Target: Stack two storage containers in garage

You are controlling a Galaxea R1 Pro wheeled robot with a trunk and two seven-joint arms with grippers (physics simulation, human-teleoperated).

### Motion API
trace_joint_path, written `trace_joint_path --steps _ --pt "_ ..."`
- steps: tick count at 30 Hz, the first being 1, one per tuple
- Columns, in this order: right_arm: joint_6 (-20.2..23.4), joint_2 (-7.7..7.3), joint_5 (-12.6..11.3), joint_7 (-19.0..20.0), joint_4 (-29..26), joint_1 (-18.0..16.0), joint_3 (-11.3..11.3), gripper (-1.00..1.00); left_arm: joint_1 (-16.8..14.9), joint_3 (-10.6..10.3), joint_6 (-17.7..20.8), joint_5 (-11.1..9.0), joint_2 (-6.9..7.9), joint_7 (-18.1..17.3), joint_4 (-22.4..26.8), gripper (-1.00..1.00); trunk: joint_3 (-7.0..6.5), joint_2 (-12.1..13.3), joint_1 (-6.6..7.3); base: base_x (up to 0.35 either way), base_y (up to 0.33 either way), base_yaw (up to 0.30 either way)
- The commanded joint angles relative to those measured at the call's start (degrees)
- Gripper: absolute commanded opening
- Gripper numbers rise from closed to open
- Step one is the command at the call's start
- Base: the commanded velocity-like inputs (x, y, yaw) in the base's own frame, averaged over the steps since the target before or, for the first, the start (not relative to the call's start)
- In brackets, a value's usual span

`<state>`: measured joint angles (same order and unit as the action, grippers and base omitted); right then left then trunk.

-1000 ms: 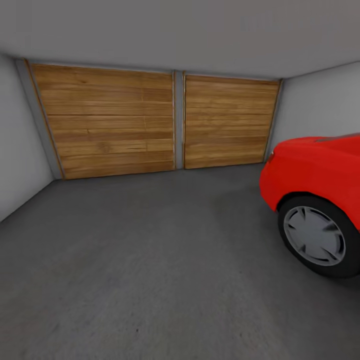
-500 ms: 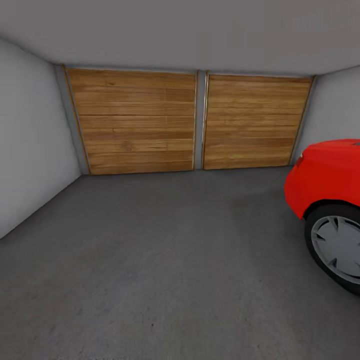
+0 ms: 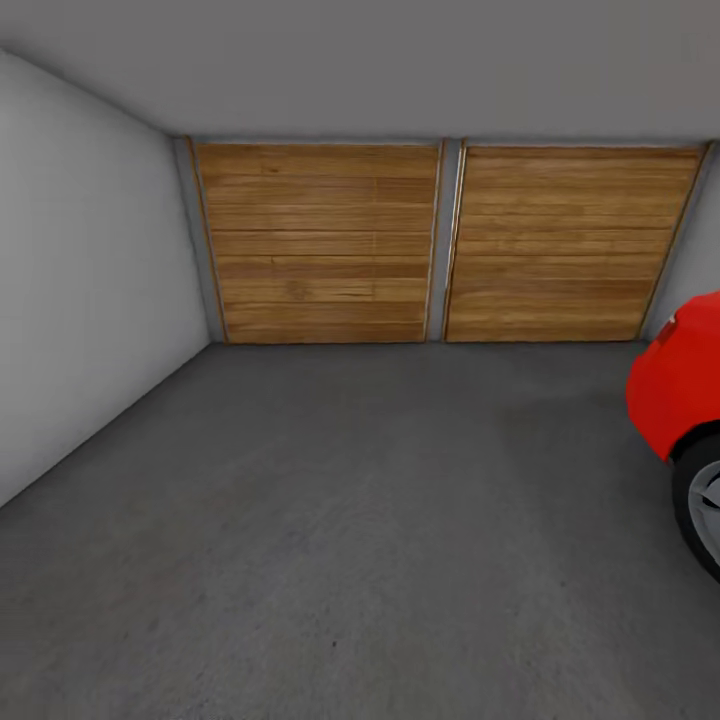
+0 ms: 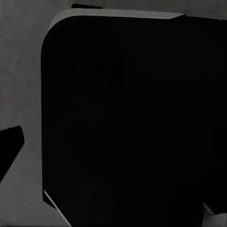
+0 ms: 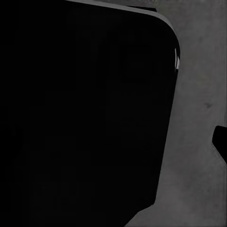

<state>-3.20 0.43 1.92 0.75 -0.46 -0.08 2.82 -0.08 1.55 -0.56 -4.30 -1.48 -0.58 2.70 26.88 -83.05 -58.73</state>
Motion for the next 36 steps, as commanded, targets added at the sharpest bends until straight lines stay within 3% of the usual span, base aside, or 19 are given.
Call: trace_joint_path --steps 1,36 --pt "-0.13 -0.02 0.19 0.04 0.01 -0.01 0.20 1.00 -0.01 0.12 -0.06 -0.45 -0.01 -0.05 0.02 1.00 0.05 -0.03 0.00 0.000 0.000 0.269" --pt "-0.08 0.01 -0.21 -0.65 0.02 -0.01 -0.14 1.00 -0.01 0.11 -0.14 -0.45 -0.06 -0.12 0.05 1.00 0.05 -0.03 0.00 0.000 0.000 0.280"
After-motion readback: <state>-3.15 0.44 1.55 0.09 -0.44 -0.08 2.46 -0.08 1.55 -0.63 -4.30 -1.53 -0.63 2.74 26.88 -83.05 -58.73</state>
